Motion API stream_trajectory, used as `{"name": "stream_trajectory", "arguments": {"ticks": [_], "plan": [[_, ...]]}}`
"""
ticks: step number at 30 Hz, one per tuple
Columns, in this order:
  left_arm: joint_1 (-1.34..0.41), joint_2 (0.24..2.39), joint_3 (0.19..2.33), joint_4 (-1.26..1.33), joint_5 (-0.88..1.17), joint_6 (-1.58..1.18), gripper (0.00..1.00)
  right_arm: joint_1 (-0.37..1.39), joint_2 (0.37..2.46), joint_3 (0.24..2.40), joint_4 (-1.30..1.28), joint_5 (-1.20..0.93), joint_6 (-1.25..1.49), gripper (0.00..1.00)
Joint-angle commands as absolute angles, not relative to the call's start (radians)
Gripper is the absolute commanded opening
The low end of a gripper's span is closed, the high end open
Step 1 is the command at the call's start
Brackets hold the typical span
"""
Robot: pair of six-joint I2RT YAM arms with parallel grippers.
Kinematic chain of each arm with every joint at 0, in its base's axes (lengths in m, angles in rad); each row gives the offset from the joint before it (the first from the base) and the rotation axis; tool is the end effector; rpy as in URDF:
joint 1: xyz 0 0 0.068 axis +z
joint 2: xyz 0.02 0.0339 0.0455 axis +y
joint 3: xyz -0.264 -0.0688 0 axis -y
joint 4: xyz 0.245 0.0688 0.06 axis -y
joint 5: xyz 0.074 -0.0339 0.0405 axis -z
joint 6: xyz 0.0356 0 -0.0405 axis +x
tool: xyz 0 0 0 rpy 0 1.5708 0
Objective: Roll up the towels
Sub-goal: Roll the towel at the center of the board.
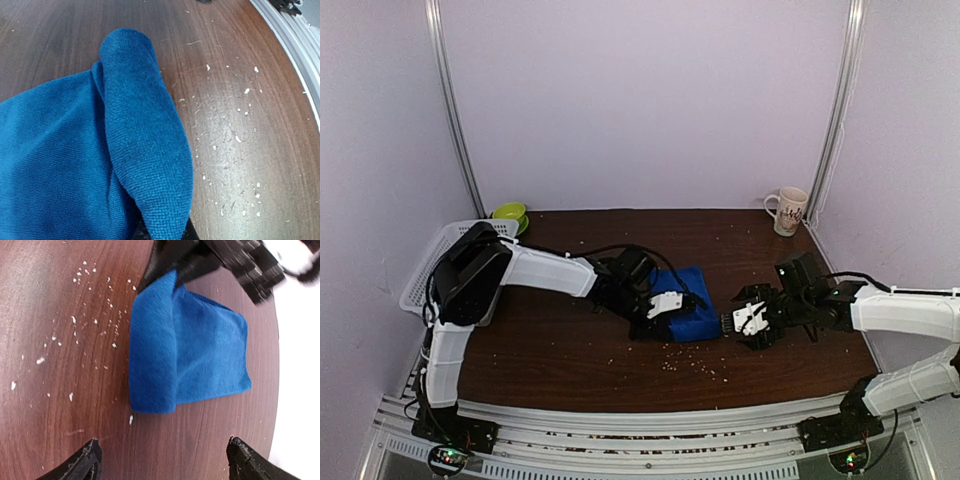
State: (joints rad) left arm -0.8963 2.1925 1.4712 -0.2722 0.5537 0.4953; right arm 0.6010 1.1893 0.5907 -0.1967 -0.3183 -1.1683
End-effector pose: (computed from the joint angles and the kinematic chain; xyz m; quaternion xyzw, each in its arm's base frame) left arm 0.2691 -0.3665 0.1240 0.6508 0.6579 -0.3113 0.2161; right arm 0.1862 0.1412 0.1930 -0.7452 0.5328 0.0364 0.3995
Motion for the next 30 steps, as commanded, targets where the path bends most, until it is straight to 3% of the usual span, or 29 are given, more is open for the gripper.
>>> {"name": "stream_trajectory", "arguments": {"ticks": [1,8,17,21,30], "plan": [[-0.877,2.274,1.501,-0.423,0.664,0.46,0.0,0.674,1.182,0.506,0.035,-0.244,-1.195,0.86],[-0.841,2.333,1.569,-0.497,0.727,0.451,0.0,0.835,1.336,0.441,0.33,-0.033,-1.137,0.81],[-0.826,2.38,1.622,-0.579,0.761,0.467,0.0,0.902,1.535,0.503,0.479,0.148,-1.099,0.71],[-0.822,2.402,1.65,-0.62,0.774,0.482,0.0,0.908,1.608,0.536,0.478,0.208,-1.102,0.59],[-0.812,2.401,1.665,-0.641,0.783,0.496,0.0,0.919,1.663,0.584,0.418,0.222,-1.092,0.17]]}}
